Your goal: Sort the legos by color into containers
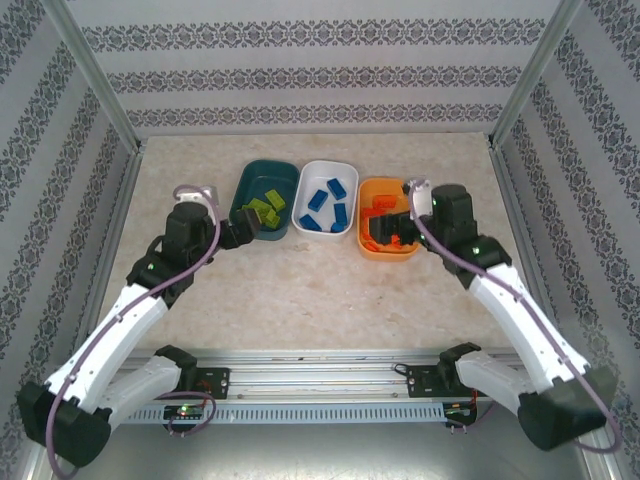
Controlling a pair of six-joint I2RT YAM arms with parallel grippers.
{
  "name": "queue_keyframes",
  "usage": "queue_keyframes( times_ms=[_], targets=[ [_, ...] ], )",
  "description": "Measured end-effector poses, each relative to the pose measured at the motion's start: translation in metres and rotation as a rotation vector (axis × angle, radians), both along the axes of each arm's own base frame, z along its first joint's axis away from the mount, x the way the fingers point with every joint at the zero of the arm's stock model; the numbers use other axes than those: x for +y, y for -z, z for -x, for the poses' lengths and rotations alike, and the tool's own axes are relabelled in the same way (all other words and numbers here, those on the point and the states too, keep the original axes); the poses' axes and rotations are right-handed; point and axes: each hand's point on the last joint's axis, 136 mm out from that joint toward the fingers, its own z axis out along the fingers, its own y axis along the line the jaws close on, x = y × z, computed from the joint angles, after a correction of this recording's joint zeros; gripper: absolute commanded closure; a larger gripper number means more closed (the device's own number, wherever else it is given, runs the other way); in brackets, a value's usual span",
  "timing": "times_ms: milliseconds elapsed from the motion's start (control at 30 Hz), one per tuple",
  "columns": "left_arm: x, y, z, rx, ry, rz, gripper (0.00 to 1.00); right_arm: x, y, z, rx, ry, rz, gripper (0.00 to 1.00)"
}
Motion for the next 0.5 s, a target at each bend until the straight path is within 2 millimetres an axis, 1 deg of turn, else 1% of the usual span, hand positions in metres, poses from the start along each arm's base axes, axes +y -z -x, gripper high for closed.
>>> queue_keyframes(
  times_ms=[67, 133, 267, 300, 400, 467, 500],
  targets=[
    [0.012, 0.006, 0.002, -0.049, -0.038, -0.042, 0.0, -0.011, 0.004, -0.002, -0.076, 0.028, 0.047, 0.02],
    [0.021, 0.016, 0.005, -0.082, -0.059, -0.103, 0.0, -0.026, 0.009, -0.004, -0.124, 0.078, 0.093, 0.02],
    [0.035, 0.029, 0.009, -0.13, -0.086, -0.194, 0.0, -0.067, 0.019, -0.017, -0.175, 0.213, 0.162, 0.02],
    [0.038, 0.031, 0.01, -0.146, -0.095, -0.21, 0.0, -0.08, 0.025, -0.021, -0.183, 0.255, 0.176, 0.02],
    [0.048, 0.038, 0.012, -0.181, -0.138, -0.239, 0.0, -0.116, 0.053, -0.031, -0.167, 0.358, 0.194, 0.02],
    [0.054, 0.046, 0.013, -0.178, -0.168, -0.261, 0.0, -0.134, 0.08, -0.037, -0.123, 0.41, 0.197, 0.02],
    [0.057, 0.049, 0.012, -0.171, -0.181, -0.274, 0.0, -0.14, 0.095, -0.04, -0.095, 0.424, 0.198, 0.02]
  ],
)
